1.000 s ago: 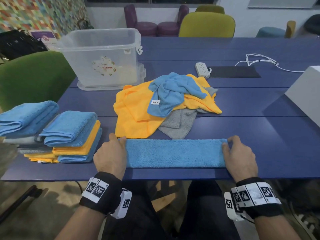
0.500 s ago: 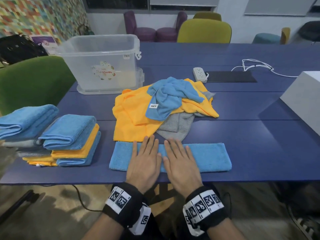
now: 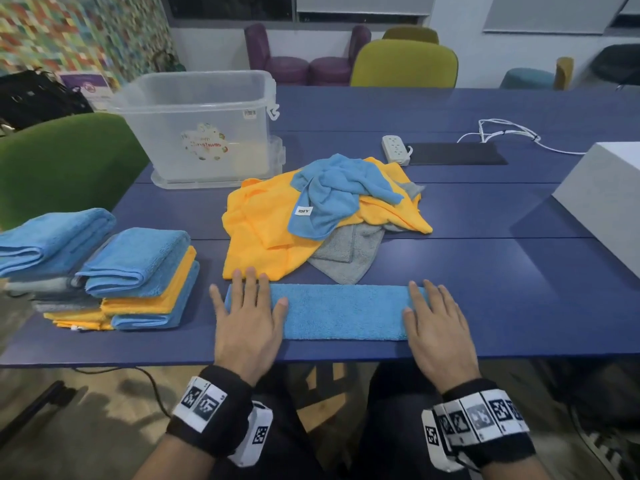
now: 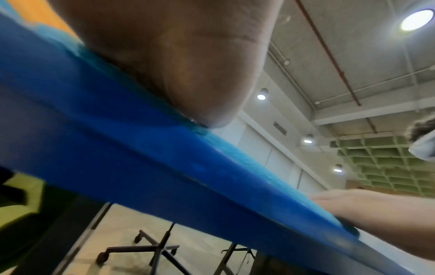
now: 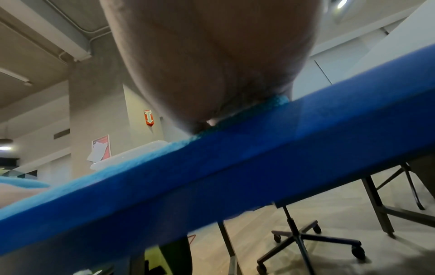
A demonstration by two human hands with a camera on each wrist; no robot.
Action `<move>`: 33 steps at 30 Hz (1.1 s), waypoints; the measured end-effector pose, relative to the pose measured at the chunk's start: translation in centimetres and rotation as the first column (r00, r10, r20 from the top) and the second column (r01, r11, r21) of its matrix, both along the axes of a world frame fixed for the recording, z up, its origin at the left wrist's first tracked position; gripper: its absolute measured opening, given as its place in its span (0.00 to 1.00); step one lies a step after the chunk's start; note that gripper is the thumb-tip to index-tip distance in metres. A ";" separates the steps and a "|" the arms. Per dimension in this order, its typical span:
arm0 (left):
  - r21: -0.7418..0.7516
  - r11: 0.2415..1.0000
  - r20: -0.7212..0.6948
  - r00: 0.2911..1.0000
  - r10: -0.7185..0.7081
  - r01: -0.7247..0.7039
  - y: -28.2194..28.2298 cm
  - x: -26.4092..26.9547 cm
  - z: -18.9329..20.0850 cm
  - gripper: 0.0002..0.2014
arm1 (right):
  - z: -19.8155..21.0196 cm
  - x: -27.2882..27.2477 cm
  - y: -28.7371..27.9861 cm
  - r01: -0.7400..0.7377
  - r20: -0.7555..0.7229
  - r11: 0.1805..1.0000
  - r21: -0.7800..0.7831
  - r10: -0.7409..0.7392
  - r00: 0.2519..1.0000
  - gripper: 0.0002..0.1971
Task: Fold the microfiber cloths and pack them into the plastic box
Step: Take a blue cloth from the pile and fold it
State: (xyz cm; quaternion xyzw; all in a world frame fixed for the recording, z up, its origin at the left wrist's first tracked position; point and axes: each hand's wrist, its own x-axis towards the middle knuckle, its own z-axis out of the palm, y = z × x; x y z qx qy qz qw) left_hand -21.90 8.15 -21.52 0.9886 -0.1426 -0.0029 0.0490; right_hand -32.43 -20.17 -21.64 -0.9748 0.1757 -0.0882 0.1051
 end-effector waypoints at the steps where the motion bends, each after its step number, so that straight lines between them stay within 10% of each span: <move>1: -0.017 1.000 0.034 0.999 -0.015 0.016 -0.9 -0.6 0.7 0.39 | 0.4 0.5 -0.3 -0.004 0.009 1.000 -0.019 0.005 1.000 0.31; 7: -0.173 0.892 -0.024 0.904 -0.428 0.418 -7.9 -5.7 1.6 0.40 | 3.6 2.7 -2.5 -0.084 -0.234 0.991 -0.105 0.058 0.970 0.28; 13: -0.118 0.897 0.018 0.904 -0.428 0.427 -9.3 -6.3 -0.4 0.43 | 5.7 3.1 -4.0 -0.041 -0.362 0.998 0.040 0.053 0.931 0.32; 23: -0.171 0.909 0.038 0.924 -0.380 0.381 -9.8 -6.6 -0.9 0.34 | 5.9 1.1 -4.9 0.095 -0.082 0.866 0.491 -0.063 0.995 0.25; 33: -0.166 0.926 0.066 0.941 -0.332 0.338 -11.3 -6.3 -1.4 0.29 | 8.2 3.1 1.3 -0.197 0.307 0.661 0.724 -0.053 0.950 0.27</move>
